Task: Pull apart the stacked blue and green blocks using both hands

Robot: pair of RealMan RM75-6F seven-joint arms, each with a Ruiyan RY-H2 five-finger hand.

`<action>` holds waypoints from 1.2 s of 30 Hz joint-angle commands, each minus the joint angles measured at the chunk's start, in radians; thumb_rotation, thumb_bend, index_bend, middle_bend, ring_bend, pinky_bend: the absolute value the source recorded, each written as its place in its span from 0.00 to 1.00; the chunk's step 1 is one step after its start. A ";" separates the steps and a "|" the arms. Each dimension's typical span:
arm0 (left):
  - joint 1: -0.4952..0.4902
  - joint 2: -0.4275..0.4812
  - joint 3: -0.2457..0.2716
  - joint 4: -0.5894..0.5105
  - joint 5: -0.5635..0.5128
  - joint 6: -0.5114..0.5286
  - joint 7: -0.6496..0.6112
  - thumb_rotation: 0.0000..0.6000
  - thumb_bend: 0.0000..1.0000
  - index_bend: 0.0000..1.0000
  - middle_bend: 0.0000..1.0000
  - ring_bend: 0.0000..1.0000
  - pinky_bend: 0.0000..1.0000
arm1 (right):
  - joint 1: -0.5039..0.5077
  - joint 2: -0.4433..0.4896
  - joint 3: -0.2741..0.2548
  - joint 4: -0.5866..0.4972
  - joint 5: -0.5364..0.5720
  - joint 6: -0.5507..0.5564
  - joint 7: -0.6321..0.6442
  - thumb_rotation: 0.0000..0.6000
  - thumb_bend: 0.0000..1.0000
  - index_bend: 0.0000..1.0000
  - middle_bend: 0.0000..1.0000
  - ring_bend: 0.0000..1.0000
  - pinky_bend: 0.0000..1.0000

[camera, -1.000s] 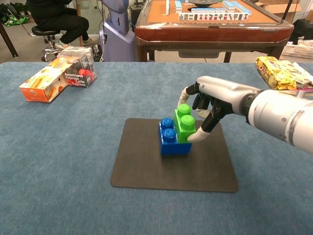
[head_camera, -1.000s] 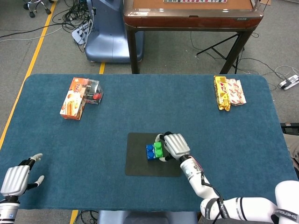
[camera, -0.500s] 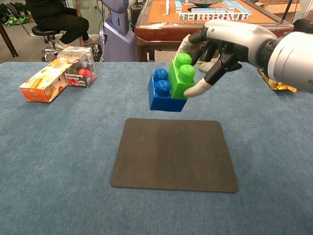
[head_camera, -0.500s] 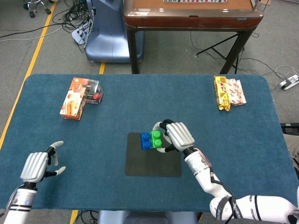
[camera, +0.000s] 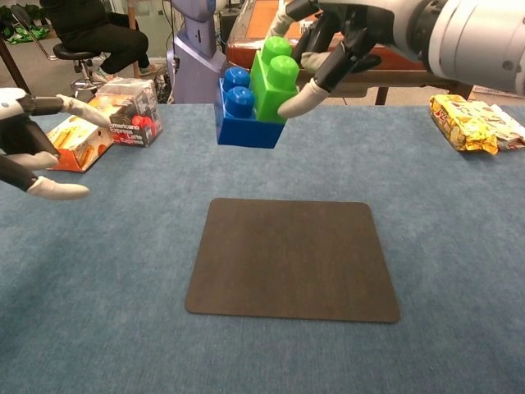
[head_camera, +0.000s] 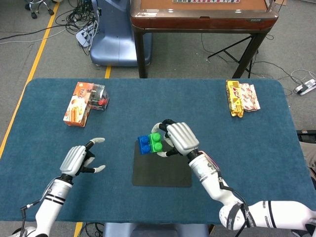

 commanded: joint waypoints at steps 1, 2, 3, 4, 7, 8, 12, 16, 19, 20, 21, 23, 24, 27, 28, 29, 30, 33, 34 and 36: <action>-0.052 0.002 -0.049 -0.069 -0.120 -0.075 -0.025 1.00 0.00 0.25 1.00 1.00 1.00 | 0.011 0.000 0.002 -0.001 0.004 0.001 0.001 1.00 0.26 0.63 1.00 1.00 1.00; -0.059 0.003 -0.059 -0.082 -0.150 -0.088 -0.037 1.00 0.00 0.24 1.00 1.00 1.00 | 0.015 0.000 0.003 0.000 0.005 0.001 0.003 1.00 0.26 0.63 1.00 1.00 1.00; -0.070 0.007 -0.072 -0.099 -0.189 -0.108 -0.053 1.00 0.00 0.24 1.00 1.00 1.00 | 0.020 -0.002 0.004 0.003 0.008 0.000 0.006 1.00 0.26 0.63 1.00 1.00 1.00; -0.079 0.011 -0.081 -0.108 -0.214 -0.121 -0.063 1.00 0.00 0.23 1.00 1.00 1.00 | 0.023 -0.003 0.004 0.005 0.010 -0.001 0.006 1.00 0.26 0.63 1.00 1.00 1.00; -0.101 0.010 -0.109 -0.124 -0.274 -0.132 -0.081 1.00 0.00 0.22 1.00 1.00 1.00 | 0.037 -0.007 0.004 0.013 0.018 -0.004 0.009 1.00 0.27 0.63 1.00 1.00 1.00; -0.106 0.007 -0.116 -0.128 -0.287 -0.131 -0.087 1.00 0.00 0.22 1.00 1.00 1.00 | 0.041 -0.008 0.004 0.015 0.021 -0.004 0.011 1.00 0.27 0.63 1.00 1.00 1.00; -0.123 -0.009 -0.137 -0.147 -0.333 -0.121 -0.111 1.00 0.00 0.22 1.00 1.00 1.00 | 0.056 -0.018 0.005 0.029 0.030 -0.006 0.022 1.00 0.27 0.63 1.00 1.00 1.00; -0.140 -0.027 -0.140 -0.159 -0.356 -0.103 -0.099 1.00 0.00 0.22 1.00 1.00 1.00 | 0.070 -0.031 0.003 0.050 0.039 -0.014 0.036 1.00 0.27 0.63 1.00 1.00 1.00; -0.153 -0.036 -0.134 -0.165 -0.372 -0.096 -0.080 1.00 0.00 0.22 1.00 1.00 1.00 | 0.078 -0.043 0.004 0.067 0.041 -0.020 0.054 1.00 0.27 0.63 1.00 1.00 1.00; -0.157 -0.038 -0.133 -0.167 -0.378 -0.094 -0.074 1.00 0.00 0.22 1.00 1.00 1.00 | 0.081 -0.047 0.004 0.072 0.040 -0.021 0.059 1.00 0.27 0.63 1.00 1.00 1.00; -0.161 -0.043 -0.131 -0.169 -0.385 -0.089 -0.068 1.00 0.00 0.22 1.00 1.00 1.00 | 0.084 -0.053 0.003 0.079 0.038 -0.023 0.066 1.00 0.27 0.63 1.00 1.00 1.00; -0.167 -0.053 -0.129 -0.171 -0.395 -0.079 -0.059 1.00 0.00 0.22 1.00 1.00 1.00 | 0.088 -0.062 0.002 0.089 0.037 -0.026 0.076 1.00 0.27 0.63 1.00 1.00 1.00; -0.171 -0.058 -0.126 -0.172 -0.403 -0.074 -0.051 1.00 0.00 0.22 1.00 1.00 1.00 | 0.091 -0.067 0.002 0.094 0.037 -0.027 0.082 1.00 0.27 0.63 1.00 1.00 1.00; -0.177 -0.072 -0.123 -0.174 -0.423 -0.059 -0.043 1.00 0.00 0.22 1.00 1.00 1.00 | 0.097 -0.079 0.000 0.106 0.034 -0.031 0.094 1.00 0.27 0.63 1.00 1.00 1.00; -0.179 -0.076 -0.123 -0.174 -0.429 -0.056 -0.043 1.00 0.00 0.22 1.00 1.00 1.00 | 0.099 -0.082 -0.001 0.109 0.034 -0.033 0.097 1.00 0.27 0.63 1.00 1.00 1.00; -0.180 -0.079 -0.124 -0.175 -0.435 -0.054 -0.043 1.00 0.00 0.22 1.00 1.00 1.00 | 0.102 -0.085 -0.002 0.113 0.033 -0.034 0.099 1.00 0.27 0.63 1.00 1.00 1.00; -0.182 -0.082 -0.124 -0.175 -0.440 -0.052 -0.043 1.00 0.00 0.22 1.00 1.00 1.00 | 0.104 -0.089 -0.002 0.117 0.032 -0.034 0.101 1.00 0.27 0.63 1.00 1.00 1.00; -0.188 -0.094 -0.122 -0.170 -0.449 -0.040 -0.034 1.00 0.00 0.23 1.00 1.00 1.00 | 0.111 -0.099 -0.004 0.126 0.031 -0.035 0.106 1.00 0.27 0.63 1.00 1.00 1.00; -0.189 -0.097 -0.121 -0.169 -0.450 -0.037 -0.032 1.00 0.00 0.24 1.00 1.00 1.00 | 0.112 -0.101 -0.005 0.128 0.031 -0.036 0.107 1.00 0.27 0.63 1.00 1.00 1.00; -0.191 -0.103 -0.122 -0.168 -0.453 -0.027 -0.029 1.00 0.00 0.25 1.00 1.00 1.00 | 0.116 -0.106 -0.006 0.133 0.032 -0.037 0.110 1.00 0.27 0.63 1.00 1.00 1.00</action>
